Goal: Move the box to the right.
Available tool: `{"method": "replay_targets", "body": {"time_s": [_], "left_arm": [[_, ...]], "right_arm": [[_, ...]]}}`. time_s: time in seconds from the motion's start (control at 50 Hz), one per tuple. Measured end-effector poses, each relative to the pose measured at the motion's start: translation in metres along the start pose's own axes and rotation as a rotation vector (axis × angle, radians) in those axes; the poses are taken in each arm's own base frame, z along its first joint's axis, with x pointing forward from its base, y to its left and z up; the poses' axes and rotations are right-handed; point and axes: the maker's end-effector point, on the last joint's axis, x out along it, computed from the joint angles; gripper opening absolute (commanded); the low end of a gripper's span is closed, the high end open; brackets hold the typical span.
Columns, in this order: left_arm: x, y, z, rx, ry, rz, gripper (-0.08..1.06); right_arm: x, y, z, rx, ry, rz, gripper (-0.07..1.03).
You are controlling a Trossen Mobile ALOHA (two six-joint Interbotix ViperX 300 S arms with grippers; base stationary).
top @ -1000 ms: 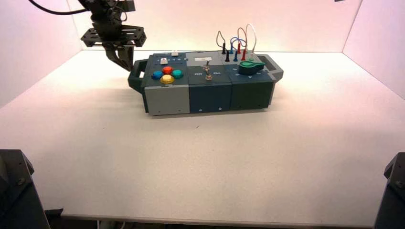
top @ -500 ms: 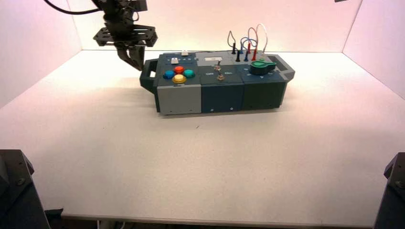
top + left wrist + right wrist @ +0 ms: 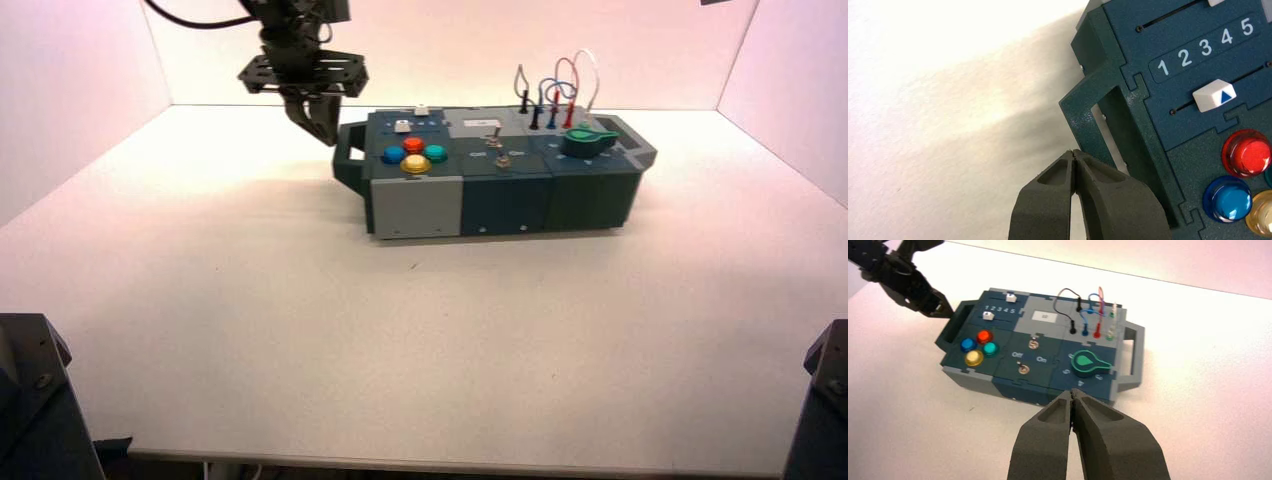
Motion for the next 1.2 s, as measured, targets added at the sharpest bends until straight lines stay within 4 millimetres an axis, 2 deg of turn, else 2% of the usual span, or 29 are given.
{"method": "replay_targets", "body": {"time_s": [0.76, 1.04, 1.2], "left_arm": [[0.015, -0.065, 0.025, 0.125, 0.010, -0.054, -0.03], [0.020, -0.082, 0.036, 0.148, 0.001, -0.066, -0.03], [0.021, -0.082, 0.036, 0.151, 0.010, -0.066, -0.03]], "right_arm": [[0.001, 0.000, -0.001, 0.000, 0.009, 0.000, -0.02], [0.001, 0.000, -0.001, 0.000, 0.008, 0.000, -0.02], [0.001, 0.000, -0.001, 0.002, 0.009, -0.002, -0.02]]}}
